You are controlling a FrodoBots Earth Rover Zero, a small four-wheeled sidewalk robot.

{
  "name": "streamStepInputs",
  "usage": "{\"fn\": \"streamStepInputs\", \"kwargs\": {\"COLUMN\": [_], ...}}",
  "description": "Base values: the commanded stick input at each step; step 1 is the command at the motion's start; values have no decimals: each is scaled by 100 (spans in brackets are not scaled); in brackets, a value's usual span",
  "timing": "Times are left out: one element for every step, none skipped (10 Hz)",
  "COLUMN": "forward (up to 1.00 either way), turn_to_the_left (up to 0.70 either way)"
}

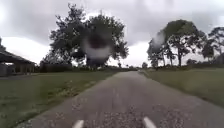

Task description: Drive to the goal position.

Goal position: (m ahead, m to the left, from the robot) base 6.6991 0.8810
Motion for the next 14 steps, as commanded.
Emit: {"fn": "streamStepInputs", "kwargs": {"forward": [70,70,70,70,70,70,70,70,70,70,70,70,70,70], "turn_to_the_left": [0,0,0,0,0,0,0,0,0,0,0,0,0,0]}}
